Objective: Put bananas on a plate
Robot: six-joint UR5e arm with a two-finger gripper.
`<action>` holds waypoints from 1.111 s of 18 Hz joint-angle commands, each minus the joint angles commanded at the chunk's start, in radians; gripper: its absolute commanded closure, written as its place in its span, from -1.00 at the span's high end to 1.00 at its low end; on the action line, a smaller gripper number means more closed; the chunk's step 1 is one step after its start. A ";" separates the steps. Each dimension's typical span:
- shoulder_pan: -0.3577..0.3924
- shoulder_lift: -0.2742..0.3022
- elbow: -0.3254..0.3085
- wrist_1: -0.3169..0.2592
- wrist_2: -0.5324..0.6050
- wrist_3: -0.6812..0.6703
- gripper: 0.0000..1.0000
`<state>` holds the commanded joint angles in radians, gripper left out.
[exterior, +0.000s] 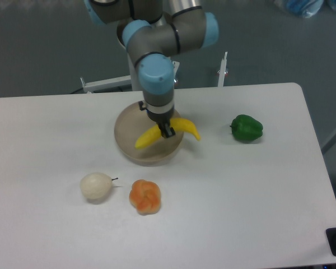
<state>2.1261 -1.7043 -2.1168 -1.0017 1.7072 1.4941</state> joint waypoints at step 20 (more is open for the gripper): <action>0.092 -0.040 0.190 0.002 0.011 -0.020 1.00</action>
<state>2.2179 -1.7440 -1.9269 -1.0002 1.7181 1.4742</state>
